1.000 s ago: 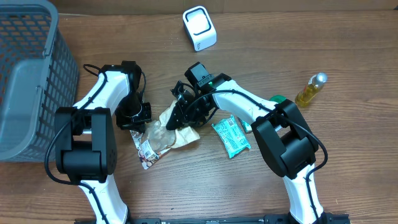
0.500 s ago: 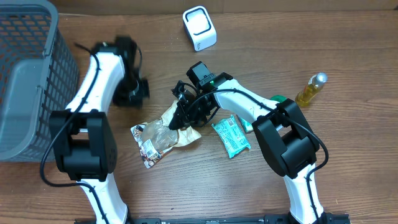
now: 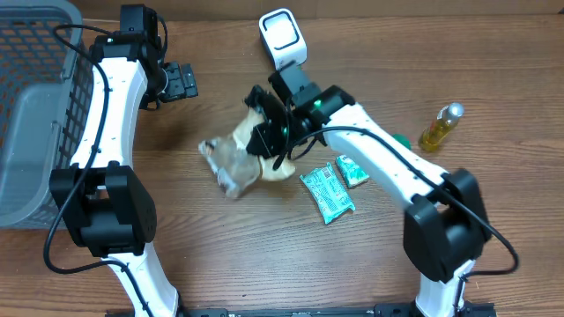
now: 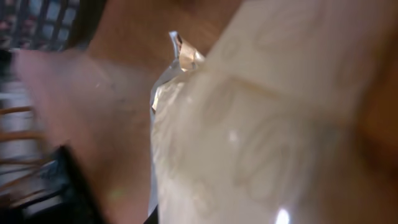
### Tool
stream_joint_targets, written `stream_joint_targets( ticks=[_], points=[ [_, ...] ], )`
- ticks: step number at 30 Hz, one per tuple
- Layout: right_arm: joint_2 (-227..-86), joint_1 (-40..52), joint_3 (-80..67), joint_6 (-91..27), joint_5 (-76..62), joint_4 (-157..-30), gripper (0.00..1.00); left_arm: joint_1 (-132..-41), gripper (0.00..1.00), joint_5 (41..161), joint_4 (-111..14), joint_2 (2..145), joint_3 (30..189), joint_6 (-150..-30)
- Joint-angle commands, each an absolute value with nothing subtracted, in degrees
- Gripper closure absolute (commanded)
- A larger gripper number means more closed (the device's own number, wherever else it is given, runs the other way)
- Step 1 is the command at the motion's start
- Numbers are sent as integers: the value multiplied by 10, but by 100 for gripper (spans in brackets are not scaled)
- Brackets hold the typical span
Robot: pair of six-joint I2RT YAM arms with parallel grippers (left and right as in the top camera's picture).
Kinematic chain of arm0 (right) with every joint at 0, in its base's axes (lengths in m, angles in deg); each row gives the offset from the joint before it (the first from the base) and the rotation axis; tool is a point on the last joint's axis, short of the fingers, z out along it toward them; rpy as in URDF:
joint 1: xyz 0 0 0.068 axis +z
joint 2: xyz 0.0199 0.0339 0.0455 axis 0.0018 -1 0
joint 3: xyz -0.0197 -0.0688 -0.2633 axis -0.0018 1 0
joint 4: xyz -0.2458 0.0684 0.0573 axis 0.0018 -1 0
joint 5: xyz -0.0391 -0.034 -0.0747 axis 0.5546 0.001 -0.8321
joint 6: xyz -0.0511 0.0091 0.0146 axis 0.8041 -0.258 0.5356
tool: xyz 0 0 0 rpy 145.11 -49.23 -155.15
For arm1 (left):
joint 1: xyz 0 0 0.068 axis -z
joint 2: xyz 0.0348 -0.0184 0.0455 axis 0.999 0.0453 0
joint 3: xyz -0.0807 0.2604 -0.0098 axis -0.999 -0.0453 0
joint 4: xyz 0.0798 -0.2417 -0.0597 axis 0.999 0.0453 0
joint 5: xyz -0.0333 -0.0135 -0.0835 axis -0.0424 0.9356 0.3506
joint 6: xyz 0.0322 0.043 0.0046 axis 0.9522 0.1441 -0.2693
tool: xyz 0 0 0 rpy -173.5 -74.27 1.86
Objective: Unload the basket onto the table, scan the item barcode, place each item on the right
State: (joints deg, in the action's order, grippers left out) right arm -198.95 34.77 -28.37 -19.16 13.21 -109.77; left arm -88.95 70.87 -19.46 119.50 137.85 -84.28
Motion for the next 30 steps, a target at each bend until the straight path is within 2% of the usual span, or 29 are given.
stream_joint_targets(
  ticks=[1,8,14,30],
  points=[
    [-1943,343,-351,-96,-28,-1102,96,-888,0,695,-195,1195,1384,-847],
    [-1941,347,-378,83,-157,-1049,96,-888,0,695,-195,1195,1384,-847],
    [-1950,347,-378,190,-231,-968,96,-887,1,695,-195,1195,1384,-847],
    [-2061,342,-377,358,-380,-703,96,-885,1,695,-195,1195,1384,-847]
  ],
)
